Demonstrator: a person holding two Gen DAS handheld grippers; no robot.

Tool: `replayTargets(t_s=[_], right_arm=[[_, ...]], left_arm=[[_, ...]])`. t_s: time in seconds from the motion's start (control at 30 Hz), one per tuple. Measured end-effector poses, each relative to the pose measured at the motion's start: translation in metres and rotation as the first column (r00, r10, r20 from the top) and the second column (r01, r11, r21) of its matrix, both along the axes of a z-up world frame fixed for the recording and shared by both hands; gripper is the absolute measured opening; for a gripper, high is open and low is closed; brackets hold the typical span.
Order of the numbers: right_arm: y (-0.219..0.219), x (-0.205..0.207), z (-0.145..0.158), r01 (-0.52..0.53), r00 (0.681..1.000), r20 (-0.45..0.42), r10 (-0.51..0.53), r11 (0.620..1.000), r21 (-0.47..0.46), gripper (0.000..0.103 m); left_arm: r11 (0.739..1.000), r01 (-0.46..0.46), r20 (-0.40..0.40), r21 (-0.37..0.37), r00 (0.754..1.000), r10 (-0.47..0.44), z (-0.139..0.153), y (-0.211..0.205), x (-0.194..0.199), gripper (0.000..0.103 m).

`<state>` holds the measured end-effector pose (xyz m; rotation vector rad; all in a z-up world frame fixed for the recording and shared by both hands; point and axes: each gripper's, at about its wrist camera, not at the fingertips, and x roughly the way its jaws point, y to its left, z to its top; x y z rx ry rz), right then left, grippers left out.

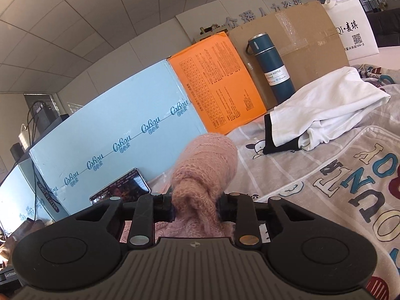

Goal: Fold clothes
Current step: 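Grasp a sweater sleeve with the right gripper and lift it toward the left gripper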

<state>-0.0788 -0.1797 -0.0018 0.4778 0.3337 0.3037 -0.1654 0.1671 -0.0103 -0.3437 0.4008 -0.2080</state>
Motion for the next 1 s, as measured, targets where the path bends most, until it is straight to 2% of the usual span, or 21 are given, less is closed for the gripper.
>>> replayTargets(t_s=[0.1,0.2,0.33,0.43,0.57,0.73,0.83,0.9,1.0], right_arm=[[-0.02,-0.001,0.006,0.072,0.997,0.019,-0.072,0.997,-0.006,0.025],[-0.042,-0.001,0.014,0.166,0.986,0.037,-0.165,0.986,-0.025,0.025],[-0.049,-0.001,0.026,0.259,0.965,0.08,-0.25,0.957,-0.132,0.024],[-0.036,0.001,0.029,0.238,0.97,0.108,-0.22,0.948,-0.211,0.025],[0.001,-0.002,0.032,0.182,0.976,0.178,-0.127,0.921,-0.345,0.025],[0.052,-0.017,0.042,0.14,0.958,0.286,0.011,0.852,-0.504,0.025],[0.096,-0.037,0.041,0.141,0.919,0.369,0.14,0.758,-0.637,0.025],[0.126,-0.051,0.031,0.163,0.878,0.411,0.244,0.655,-0.738,0.025],[0.164,-0.069,0.008,0.204,0.82,0.426,0.382,0.501,-0.841,0.025]], left_arm=[[0.999,0.049,0.047,0.023,0.998,-0.05,0.004,-0.008,-0.005,0.103],[0.993,-0.047,0.023,0.108,0.999,0.045,0.005,-0.012,-0.003,0.103],[0.971,-0.165,-0.091,0.173,0.979,0.182,-0.002,-0.003,0.01,0.103],[0.951,-0.214,-0.173,0.222,0.952,0.254,-0.008,0.001,0.02,0.103],[0.954,-0.204,-0.173,0.22,0.954,0.244,-0.009,0.003,0.018,0.103],[0.957,-0.196,-0.17,0.213,0.957,0.234,-0.009,0.001,0.018,0.103],[0.959,-0.204,-0.162,0.197,0.958,0.237,-0.007,0.003,0.016,0.103],[0.96,-0.21,-0.157,0.187,0.958,0.24,-0.006,0.005,0.015,0.103],[0.961,-0.218,-0.149,0.171,0.958,0.243,-0.005,0.007,0.014,0.103]])
